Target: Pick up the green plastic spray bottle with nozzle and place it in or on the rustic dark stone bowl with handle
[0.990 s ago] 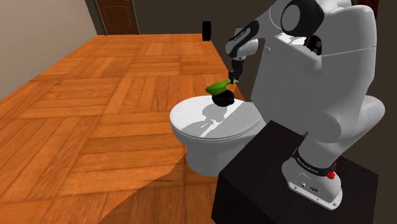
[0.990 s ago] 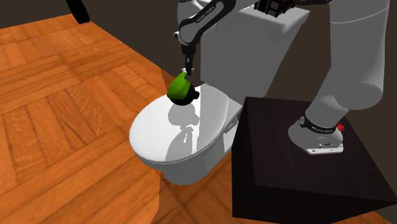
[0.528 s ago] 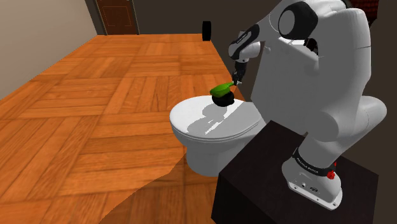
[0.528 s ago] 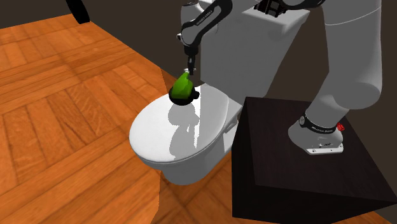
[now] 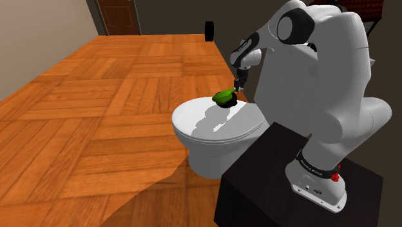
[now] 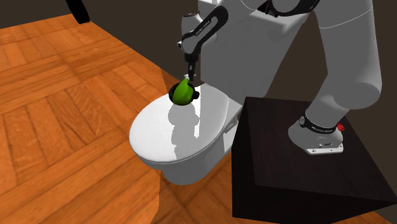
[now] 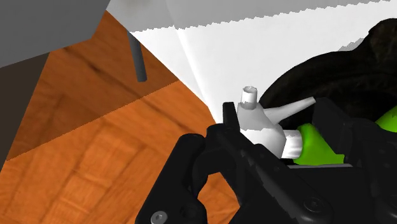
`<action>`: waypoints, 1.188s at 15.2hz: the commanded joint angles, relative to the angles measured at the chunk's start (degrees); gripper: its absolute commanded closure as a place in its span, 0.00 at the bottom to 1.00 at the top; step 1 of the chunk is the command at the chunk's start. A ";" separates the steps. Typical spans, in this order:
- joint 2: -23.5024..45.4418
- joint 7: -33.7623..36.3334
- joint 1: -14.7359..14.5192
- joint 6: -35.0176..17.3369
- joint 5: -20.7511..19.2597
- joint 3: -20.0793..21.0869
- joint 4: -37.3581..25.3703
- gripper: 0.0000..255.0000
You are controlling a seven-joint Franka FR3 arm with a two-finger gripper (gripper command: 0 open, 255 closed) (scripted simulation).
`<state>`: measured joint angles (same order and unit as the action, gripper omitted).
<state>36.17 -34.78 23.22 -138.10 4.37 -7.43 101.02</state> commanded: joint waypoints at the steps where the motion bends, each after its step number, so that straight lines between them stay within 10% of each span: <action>1: 1.09 -0.18 0.19 -0.99 0.16 0.11 -0.13 1.00; 9: 1.77 -0.23 0.24 -1.58 0.25 0.18 -0.22 1.00; 10: 1.77 -0.23 0.24 -1.59 0.25 0.18 -0.21 0.00; 18: -2.45 0.12 -0.21 2.14 -0.32 -0.29 0.27 0.00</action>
<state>35.38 -34.85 23.28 -136.96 4.26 -7.58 100.59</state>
